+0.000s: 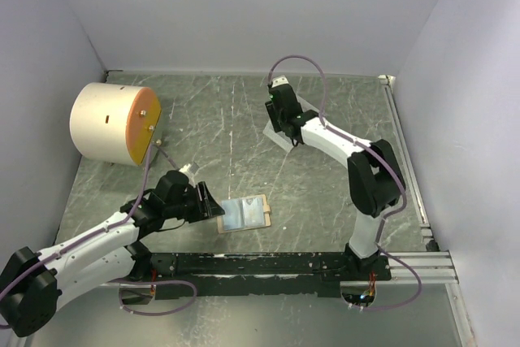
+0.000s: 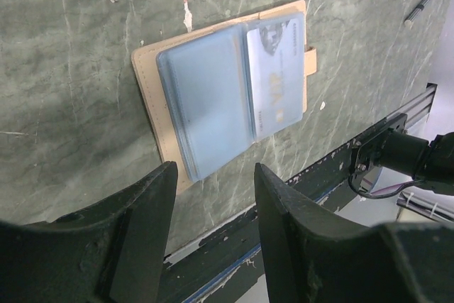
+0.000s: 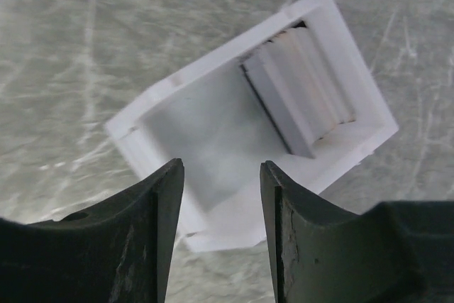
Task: Put the credit cards into the card holder
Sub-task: Pick up the credit card from the storage box.
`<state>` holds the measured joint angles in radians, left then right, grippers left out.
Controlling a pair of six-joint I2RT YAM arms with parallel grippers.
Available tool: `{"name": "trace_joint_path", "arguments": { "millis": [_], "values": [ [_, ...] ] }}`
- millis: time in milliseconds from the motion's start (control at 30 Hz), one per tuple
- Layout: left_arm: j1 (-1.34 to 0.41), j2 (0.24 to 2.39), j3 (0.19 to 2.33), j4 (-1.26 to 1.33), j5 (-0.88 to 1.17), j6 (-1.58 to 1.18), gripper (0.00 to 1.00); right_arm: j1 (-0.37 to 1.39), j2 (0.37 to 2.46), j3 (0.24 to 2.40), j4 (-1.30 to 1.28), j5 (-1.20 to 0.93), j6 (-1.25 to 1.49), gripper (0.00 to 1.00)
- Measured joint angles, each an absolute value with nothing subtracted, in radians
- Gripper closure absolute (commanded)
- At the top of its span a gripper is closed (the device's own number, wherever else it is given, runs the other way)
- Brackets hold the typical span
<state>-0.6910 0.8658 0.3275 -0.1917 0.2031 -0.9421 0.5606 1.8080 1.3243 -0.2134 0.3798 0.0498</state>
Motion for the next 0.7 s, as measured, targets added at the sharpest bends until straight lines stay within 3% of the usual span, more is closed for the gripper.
{"name": "trace_joint_path", "arguments": {
  "millis": [700],
  "values": [
    [-0.691,0.798,0.316,-0.216,0.202,-0.943,0.42,0.461,2.103,1.591,-0.305,0.513,-0.282,0.54]
  ]
}}
